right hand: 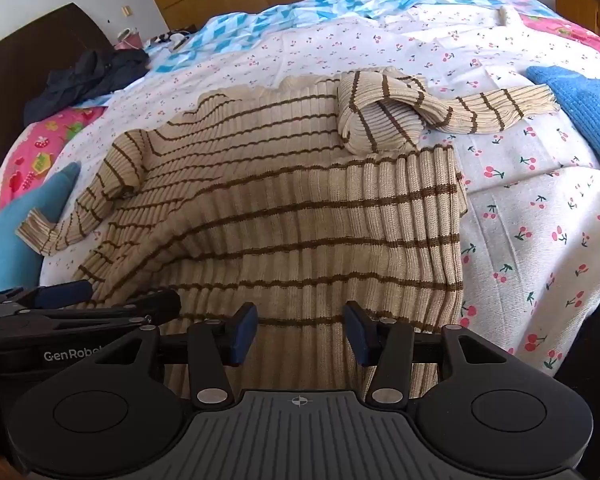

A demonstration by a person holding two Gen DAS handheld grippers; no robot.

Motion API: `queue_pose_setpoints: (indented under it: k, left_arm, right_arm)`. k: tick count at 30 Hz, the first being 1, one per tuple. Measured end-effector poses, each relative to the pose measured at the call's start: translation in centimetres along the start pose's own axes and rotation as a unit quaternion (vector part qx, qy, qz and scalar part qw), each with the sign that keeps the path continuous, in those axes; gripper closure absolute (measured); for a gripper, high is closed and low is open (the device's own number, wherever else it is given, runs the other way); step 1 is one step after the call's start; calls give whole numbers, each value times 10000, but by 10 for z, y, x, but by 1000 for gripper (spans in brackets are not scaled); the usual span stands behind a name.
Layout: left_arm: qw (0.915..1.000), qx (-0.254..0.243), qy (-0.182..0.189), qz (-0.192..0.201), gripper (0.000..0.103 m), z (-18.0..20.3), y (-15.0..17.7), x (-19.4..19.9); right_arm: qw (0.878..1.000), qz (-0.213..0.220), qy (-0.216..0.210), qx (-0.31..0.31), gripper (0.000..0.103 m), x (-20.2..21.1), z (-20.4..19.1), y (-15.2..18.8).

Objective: Fold small clothes

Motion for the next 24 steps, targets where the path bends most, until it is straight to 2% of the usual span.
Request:
queue_pose_setpoints:
  k: [3, 4, 8, 24]
  left_arm:
    - [9999, -10, 122, -31, 0, 0, -3, -4]
    - [9997, 24, 202, 148, 1, -1, -2, 3]
    - [9998, -13, 60, 168, 2, -2, 1, 5]
    - [9997, 91, 97, 193, 5, -3, 1, 6]
  right_arm:
    - [10000, 36, 65, 50, 55, 3, 0, 0]
    - [9999, 60, 86, 54, 55, 5, 1, -1]
    - [9998, 16, 188, 102, 55, 2, -5, -3]
    - [9994, 102, 239, 216, 55, 3, -7, -3]
Point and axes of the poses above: each gripper's, at about its wrist camera, not at the fingertips, and x roughly against the way its jaws point, z to its right, y to its underside, the point moved 9 cm from there along -x, roughly the way its jaws point, and after that the axes turned 5 degrees about y, right-handed, at the moved point
